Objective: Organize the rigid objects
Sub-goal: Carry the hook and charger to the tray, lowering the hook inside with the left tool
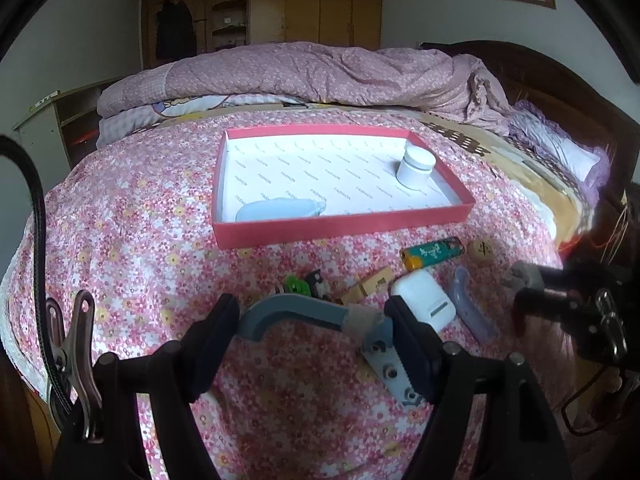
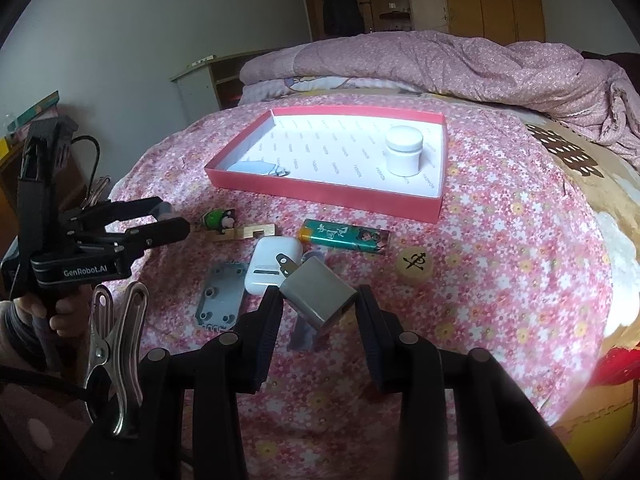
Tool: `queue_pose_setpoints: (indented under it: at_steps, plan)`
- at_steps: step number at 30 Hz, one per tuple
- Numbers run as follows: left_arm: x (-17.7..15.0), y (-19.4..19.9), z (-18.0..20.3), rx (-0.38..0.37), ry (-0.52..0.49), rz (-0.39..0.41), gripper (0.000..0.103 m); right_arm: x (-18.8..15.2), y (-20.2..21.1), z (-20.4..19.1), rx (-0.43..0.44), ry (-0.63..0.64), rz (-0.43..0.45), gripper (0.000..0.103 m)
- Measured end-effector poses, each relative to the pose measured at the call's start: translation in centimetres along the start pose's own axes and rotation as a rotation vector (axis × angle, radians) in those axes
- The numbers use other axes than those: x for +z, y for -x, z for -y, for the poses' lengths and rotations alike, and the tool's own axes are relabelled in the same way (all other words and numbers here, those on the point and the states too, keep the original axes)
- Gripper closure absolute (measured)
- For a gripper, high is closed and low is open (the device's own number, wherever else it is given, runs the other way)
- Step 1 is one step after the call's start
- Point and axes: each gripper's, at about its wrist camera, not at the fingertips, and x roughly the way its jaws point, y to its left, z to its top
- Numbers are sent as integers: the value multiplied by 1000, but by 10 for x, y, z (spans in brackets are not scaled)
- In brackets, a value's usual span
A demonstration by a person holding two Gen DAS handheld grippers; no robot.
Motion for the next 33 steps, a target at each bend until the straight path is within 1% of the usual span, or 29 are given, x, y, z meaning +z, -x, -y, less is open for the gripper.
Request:
queue_pose_setpoints:
  at_steps: [10, 19, 24, 33]
  plan:
    - [33, -17, -1, 43, 19, 14, 24, 14, -5, 4, -1, -14, 13, 64]
    - [74, -47, -3, 85, 23, 36, 24, 27, -7, 11, -16, -31, 28, 64]
    - [93, -75, -9, 97, 61, 13, 24, 39, -9, 17, -22, -41, 40, 64]
    - [103, -116, -16, 128, 78, -19, 24, 62, -28, 34, -49, -63, 46, 64]
